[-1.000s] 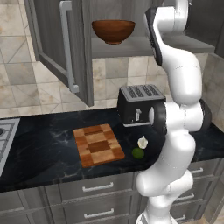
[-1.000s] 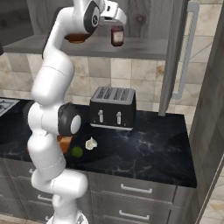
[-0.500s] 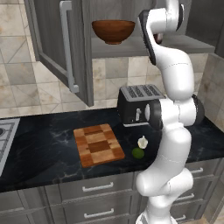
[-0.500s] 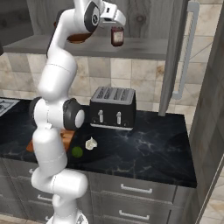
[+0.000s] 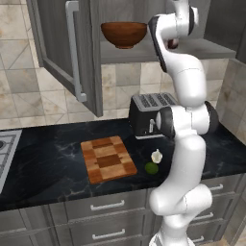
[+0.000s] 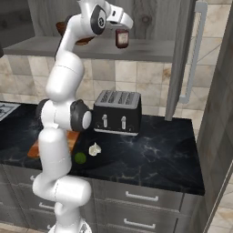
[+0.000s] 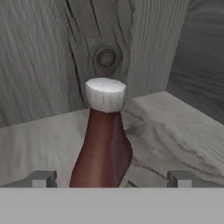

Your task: Open the cabinet. Place the bowl and condiment on the counter. Then place the lime and garlic on the cutting board.

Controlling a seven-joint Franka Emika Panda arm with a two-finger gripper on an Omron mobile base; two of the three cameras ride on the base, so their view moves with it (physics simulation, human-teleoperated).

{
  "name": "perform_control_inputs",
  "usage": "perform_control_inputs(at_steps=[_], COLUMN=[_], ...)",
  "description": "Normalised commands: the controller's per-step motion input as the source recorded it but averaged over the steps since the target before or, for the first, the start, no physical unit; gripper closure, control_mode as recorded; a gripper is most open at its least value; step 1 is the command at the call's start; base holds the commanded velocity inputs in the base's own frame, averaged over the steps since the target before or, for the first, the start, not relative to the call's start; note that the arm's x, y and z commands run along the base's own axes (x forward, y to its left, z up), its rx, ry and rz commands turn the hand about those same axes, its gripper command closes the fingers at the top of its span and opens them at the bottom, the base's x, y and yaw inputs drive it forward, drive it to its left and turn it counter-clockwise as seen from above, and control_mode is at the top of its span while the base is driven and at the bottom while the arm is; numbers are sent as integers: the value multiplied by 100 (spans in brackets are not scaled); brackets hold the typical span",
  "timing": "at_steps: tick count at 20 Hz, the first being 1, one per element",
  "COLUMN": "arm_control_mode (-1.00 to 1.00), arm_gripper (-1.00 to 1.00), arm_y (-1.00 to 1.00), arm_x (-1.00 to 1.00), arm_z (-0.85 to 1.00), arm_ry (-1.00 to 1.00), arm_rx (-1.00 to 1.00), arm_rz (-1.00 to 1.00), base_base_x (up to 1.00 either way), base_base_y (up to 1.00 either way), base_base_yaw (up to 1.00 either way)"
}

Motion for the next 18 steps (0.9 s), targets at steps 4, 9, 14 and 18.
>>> perform_control_inputs(at_steps=[4, 9, 14, 18], arm_control_mode=[-100, -100, -100, -100], arm_gripper=[-100, -100, 100, 100], arm_y=[0, 0, -6, -42], arm_x=[36, 42, 33, 8], arm_z=[0, 0, 0, 0], arm_ry=[0, 0, 1, 5], arm_rx=[0, 0, 0, 3], arm_rz=[-8, -7, -7, -8], base_base_x=[0, 0, 0, 0], base_base_y=[0, 0, 0, 0], base_base_yaw=[0, 0, 0, 0])
